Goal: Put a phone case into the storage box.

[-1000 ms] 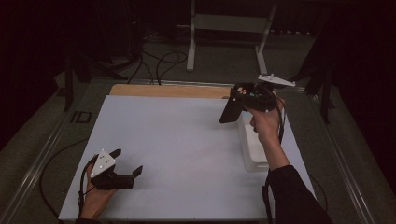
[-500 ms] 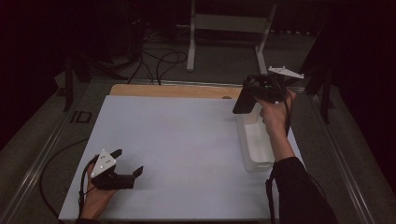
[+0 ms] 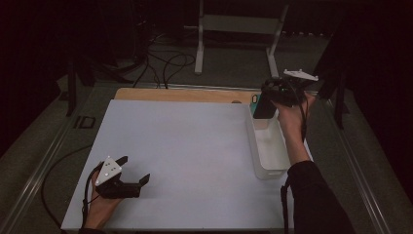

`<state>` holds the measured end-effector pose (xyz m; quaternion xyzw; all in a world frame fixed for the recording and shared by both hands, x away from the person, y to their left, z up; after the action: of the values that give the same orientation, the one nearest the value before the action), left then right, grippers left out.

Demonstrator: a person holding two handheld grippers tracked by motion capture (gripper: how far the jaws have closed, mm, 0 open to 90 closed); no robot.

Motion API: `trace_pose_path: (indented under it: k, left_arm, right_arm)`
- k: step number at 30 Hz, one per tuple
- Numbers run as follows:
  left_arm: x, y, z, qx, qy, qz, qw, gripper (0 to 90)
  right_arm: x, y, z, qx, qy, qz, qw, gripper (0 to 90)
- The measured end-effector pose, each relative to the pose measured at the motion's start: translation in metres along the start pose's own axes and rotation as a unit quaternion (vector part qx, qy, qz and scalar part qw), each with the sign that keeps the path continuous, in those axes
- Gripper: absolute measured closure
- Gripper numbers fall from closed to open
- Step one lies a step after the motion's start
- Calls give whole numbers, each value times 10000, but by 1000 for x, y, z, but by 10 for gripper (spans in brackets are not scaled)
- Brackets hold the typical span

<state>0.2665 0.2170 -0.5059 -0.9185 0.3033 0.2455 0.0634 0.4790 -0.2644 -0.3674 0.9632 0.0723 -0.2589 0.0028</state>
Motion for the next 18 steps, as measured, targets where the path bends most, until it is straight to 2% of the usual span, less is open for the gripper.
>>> trace_pose_path:
  k: [3, 7, 18]
  left_arm:
    - [0, 0, 0, -1, 6, 3, 10000, 2]
    - [0, 0, 0, -1, 3, 18, 10000, 2]
    - [1, 0, 0, -14, 9, 37, 10000, 2]
  right_arm:
    - [5, 2, 3, -9, -82, 49, 10000, 140]
    - [17, 3, 17, -81, -305, 173, 9994, 138]
    - [37, -2, 32, -147, -589, 144, 9980, 133]
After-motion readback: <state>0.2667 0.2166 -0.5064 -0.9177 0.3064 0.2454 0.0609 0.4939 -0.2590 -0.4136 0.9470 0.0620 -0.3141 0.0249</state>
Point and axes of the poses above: each handheld gripper's, and its own axes: x roughly forward along the jaws, z roughly out of its underside, y roughly to its right, the point moved 3 cm from there along x, roughly forward along the jaws, and after that the axes turned 3 degrees about -y, right-handed, at the moved point
